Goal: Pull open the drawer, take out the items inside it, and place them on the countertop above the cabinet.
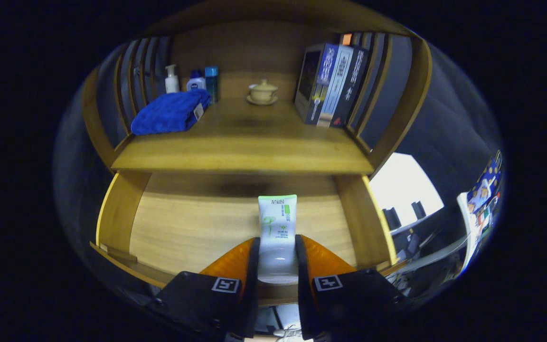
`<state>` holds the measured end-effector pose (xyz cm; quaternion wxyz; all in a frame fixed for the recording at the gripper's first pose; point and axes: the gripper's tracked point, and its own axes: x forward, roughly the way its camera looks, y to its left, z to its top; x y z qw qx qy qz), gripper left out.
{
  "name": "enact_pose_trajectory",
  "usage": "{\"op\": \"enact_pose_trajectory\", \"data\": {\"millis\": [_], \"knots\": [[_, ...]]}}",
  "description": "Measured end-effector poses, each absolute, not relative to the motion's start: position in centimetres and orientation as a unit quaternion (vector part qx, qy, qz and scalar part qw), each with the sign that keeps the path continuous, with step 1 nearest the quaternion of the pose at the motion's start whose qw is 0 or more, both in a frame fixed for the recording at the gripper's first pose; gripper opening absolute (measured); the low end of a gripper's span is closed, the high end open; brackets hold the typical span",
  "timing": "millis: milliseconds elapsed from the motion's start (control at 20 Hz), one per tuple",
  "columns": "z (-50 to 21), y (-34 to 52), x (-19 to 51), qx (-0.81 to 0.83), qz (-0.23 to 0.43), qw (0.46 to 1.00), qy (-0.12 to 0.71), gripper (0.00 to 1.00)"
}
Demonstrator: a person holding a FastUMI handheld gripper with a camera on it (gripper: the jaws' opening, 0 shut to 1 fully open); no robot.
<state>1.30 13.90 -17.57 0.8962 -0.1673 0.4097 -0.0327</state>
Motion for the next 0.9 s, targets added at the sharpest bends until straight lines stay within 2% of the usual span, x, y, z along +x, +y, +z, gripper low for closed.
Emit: {"op": "enact_pose_trajectory", "data": {"millis": [200,400,750,900], "knots": [[-14.9,15.5,3.6,-0.212,-0.017,0.917,0.338,0.43],[-17.1,17.9,6.9,-0.171,0.014,0.927,0.334,0.43],[-19.5,19.6,15.0,-0.156,0.022,0.939,0.304,0.43],[-19.7,20.9,16.9,-0.188,0.039,0.940,0.281,0.48]]}}
